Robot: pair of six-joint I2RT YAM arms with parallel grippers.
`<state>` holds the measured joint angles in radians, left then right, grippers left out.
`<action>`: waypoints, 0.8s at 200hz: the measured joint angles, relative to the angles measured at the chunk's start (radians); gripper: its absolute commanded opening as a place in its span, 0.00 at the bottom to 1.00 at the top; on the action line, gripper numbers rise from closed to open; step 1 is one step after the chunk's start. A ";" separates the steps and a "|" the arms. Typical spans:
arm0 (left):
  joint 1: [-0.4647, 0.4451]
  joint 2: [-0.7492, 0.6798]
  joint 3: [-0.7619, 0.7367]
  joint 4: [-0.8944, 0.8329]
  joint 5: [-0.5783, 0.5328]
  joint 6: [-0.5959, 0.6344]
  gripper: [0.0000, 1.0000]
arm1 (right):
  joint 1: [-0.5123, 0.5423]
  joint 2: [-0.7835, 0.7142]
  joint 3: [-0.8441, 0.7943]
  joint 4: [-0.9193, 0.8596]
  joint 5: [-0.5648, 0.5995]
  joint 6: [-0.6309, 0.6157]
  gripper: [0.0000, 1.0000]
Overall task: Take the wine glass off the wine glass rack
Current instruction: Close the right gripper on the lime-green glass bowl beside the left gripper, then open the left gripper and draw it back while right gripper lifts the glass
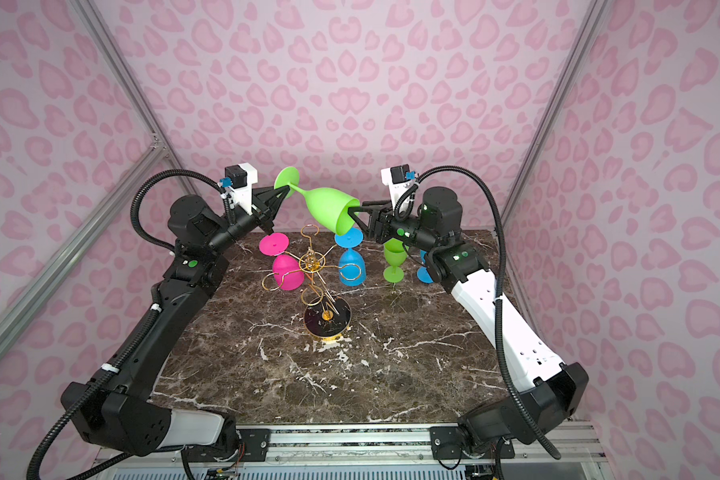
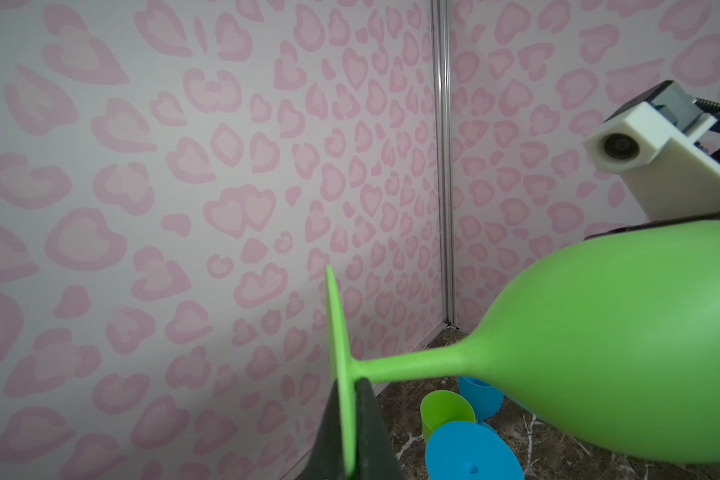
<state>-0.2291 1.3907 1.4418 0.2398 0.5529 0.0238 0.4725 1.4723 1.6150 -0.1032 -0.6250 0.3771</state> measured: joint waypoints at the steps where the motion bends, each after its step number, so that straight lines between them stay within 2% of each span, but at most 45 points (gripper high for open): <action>1: 0.000 0.000 0.000 0.000 0.000 -0.001 0.03 | 0.001 0.002 0.002 0.000 0.000 0.000 0.52; 20: 0.000 0.000 0.000 0.000 0.000 -0.008 0.03 | 0.019 0.026 0.027 0.002 0.005 -0.004 0.47; 69: 0.003 0.000 0.000 -0.001 0.002 -0.033 0.03 | 0.023 0.068 0.064 0.006 0.021 -0.006 0.13; 93: 0.005 0.000 -0.001 -0.002 0.001 -0.050 0.03 | 0.030 0.069 0.068 0.008 0.023 0.001 0.01; 122: 0.005 -0.001 -0.003 0.000 -0.002 -0.065 0.05 | 0.030 0.068 0.069 0.013 0.024 0.012 0.00; 160: 0.005 -0.002 -0.003 0.016 0.003 -0.083 0.33 | 0.034 0.059 0.069 0.015 0.043 0.030 0.00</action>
<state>-0.2245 1.3888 1.4387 0.2558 0.5560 -0.0589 0.5068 1.5311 1.6840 -0.0879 -0.5819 0.4072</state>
